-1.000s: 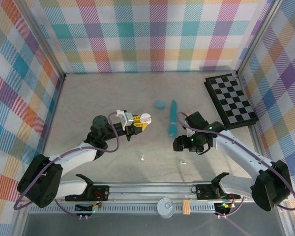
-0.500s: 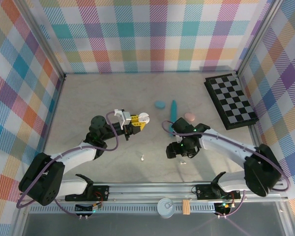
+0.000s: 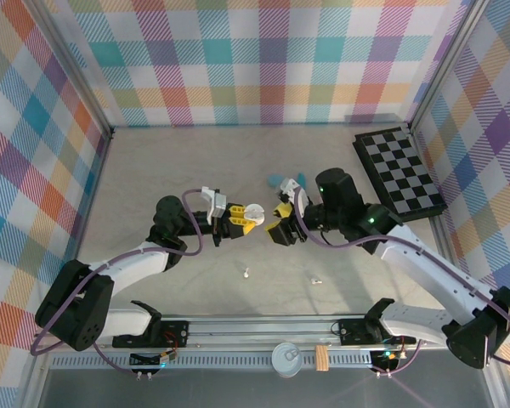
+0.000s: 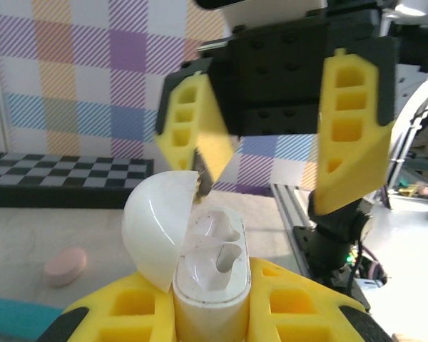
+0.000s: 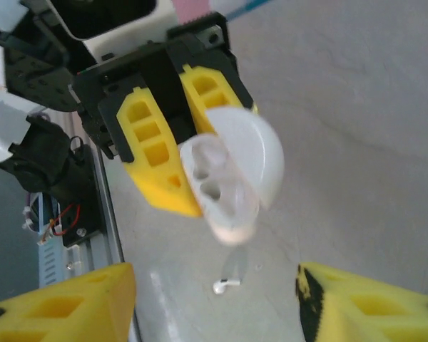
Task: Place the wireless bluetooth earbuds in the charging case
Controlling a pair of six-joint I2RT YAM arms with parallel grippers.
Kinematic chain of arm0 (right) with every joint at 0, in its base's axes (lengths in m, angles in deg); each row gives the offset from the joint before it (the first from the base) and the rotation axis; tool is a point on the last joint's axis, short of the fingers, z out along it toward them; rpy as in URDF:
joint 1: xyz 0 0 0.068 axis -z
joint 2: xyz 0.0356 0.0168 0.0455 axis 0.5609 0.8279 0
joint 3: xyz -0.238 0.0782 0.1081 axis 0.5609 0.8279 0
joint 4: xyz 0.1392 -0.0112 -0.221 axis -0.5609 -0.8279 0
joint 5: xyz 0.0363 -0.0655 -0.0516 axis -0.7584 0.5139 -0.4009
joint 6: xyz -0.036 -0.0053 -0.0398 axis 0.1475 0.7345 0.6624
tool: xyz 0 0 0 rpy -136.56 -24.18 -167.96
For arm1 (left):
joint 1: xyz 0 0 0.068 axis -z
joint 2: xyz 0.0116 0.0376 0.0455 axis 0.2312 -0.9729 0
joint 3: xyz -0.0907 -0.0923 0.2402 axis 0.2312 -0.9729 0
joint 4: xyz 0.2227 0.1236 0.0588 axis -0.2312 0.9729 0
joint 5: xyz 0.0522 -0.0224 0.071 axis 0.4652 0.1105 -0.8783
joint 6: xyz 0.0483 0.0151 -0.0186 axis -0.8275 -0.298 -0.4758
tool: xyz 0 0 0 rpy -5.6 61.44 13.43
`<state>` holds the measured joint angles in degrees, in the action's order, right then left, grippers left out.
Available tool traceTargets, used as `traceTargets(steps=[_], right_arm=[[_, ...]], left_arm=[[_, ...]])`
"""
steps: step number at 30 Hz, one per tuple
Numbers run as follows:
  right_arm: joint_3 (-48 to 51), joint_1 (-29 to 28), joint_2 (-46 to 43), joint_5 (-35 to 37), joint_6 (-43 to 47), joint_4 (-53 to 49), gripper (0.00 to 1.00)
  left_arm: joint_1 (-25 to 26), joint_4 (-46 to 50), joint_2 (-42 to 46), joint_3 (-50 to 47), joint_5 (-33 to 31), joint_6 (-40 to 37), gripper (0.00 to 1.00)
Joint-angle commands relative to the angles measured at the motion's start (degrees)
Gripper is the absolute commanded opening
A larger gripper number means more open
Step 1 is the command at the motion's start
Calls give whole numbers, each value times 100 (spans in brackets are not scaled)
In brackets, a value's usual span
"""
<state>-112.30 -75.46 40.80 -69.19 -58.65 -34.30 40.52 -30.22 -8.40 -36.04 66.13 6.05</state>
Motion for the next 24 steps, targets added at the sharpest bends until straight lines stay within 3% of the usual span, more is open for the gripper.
traceTargets(steps=[1, 5, 14, 21, 24], right_arm=[[-172, -14, 168, -548, 693, 37, 51], [-224, -14, 226, -968, 714, 115, 44], [-170, -14, 209, -1074, 546, 451, 31], [-100, -10, 184, -1266, 370, 762, 31], [-82, -14, 190, -1299, 343, 818, 26]], left_arm=[[66, -1076, -123, 173, 464, 784, 1], [84, -1753, -375, 258, 543, 1380, 1], [123, -1726, -403, 278, 630, 1382, 1], [132, -1726, -495, 308, 607, 1368, 1], [132, -1722, -508, 319, 602, 1377, 1]])
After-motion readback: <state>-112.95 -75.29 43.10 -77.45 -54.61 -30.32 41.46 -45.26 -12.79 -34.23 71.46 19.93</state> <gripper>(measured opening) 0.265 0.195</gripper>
